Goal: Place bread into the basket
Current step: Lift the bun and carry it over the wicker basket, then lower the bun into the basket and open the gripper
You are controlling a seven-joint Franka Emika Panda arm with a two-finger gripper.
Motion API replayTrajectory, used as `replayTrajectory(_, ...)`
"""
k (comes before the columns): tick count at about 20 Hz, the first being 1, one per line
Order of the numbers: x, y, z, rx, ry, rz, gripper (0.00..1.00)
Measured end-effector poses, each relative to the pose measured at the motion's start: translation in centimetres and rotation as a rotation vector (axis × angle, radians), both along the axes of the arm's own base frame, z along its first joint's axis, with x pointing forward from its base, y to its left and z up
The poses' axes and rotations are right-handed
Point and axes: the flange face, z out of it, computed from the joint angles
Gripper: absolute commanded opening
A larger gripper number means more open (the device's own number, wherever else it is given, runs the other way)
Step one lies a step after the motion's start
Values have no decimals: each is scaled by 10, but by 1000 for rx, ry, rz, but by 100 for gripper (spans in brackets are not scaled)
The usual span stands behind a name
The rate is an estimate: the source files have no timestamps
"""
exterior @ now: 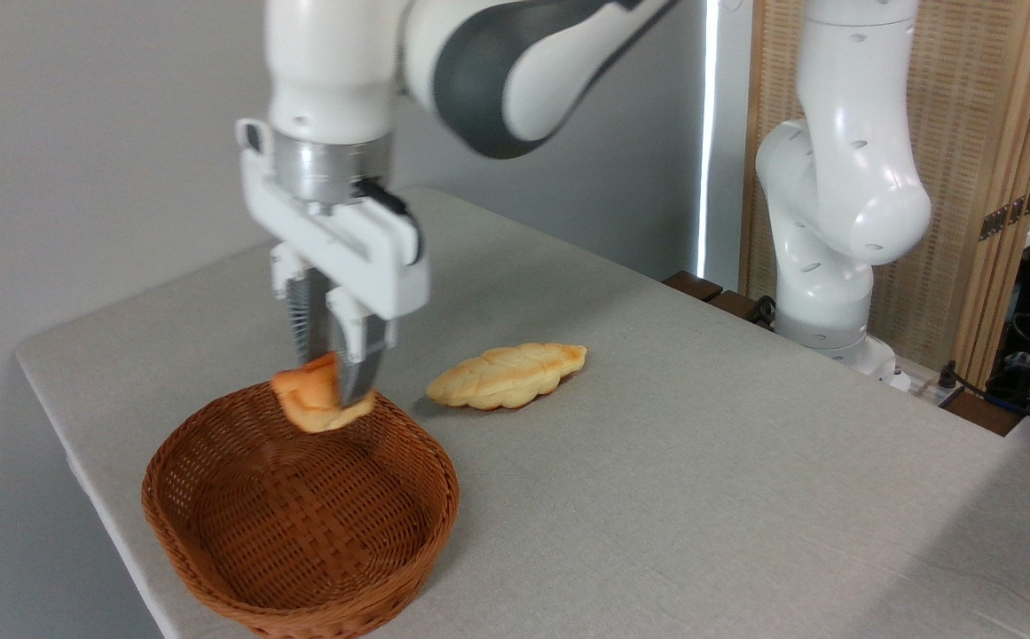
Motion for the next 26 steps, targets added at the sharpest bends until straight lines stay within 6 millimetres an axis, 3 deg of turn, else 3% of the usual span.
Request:
replayTrajectory(3,40,-38,-23,24,22,68,52)
replayTrajectory(6,51,-70,-52,41,57,47,59)
replayTrajectory(8,53,-80,-63,46,72,35,65)
replayTrajectory(23,59,-73,-56,44,55,49,86)
replayTrajectory(26,59,-72,-55,44,54,50,95)
